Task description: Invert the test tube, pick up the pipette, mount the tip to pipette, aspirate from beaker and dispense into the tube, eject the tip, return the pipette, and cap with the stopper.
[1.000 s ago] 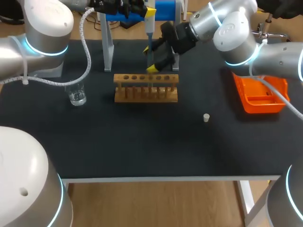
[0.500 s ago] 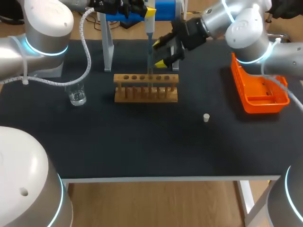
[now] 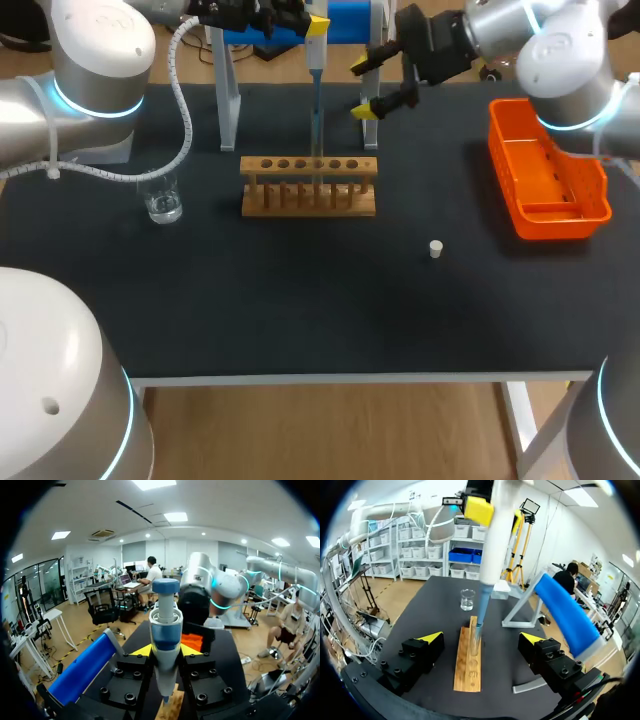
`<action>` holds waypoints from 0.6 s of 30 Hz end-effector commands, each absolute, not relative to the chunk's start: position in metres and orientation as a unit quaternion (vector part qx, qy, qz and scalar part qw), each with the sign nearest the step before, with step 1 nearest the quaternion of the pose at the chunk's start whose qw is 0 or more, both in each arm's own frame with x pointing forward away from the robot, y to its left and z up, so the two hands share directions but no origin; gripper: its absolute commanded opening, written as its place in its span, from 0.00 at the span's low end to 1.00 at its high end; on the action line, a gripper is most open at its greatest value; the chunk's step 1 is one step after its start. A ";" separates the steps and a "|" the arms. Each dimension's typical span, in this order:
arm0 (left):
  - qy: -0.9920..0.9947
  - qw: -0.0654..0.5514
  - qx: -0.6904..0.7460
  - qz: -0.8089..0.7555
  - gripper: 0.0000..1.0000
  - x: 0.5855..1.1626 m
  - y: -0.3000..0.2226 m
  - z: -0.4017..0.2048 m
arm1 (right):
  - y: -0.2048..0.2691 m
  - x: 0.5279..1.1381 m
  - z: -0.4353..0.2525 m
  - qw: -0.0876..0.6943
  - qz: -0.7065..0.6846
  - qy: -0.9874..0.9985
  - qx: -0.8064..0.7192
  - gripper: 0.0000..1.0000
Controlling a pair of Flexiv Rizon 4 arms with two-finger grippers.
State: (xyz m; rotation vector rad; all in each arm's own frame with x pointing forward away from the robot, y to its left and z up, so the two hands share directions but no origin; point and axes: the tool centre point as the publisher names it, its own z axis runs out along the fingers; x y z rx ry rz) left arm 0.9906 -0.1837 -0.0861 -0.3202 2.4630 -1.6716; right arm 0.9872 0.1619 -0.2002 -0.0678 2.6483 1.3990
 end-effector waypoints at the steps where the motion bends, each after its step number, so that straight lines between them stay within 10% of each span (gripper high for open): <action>1: 0.820 0.075 -0.107 -0.558 0.00 0.990 -0.184 -0.086 | 0.140 0.975 -0.164 0.091 0.461 0.883 -0.012 1.00; 18: 0.820 0.075 -0.107 -0.558 0.00 0.990 -0.184 -0.086 | 0.126 0.973 -0.065 0.147 0.476 0.867 0.006 1.00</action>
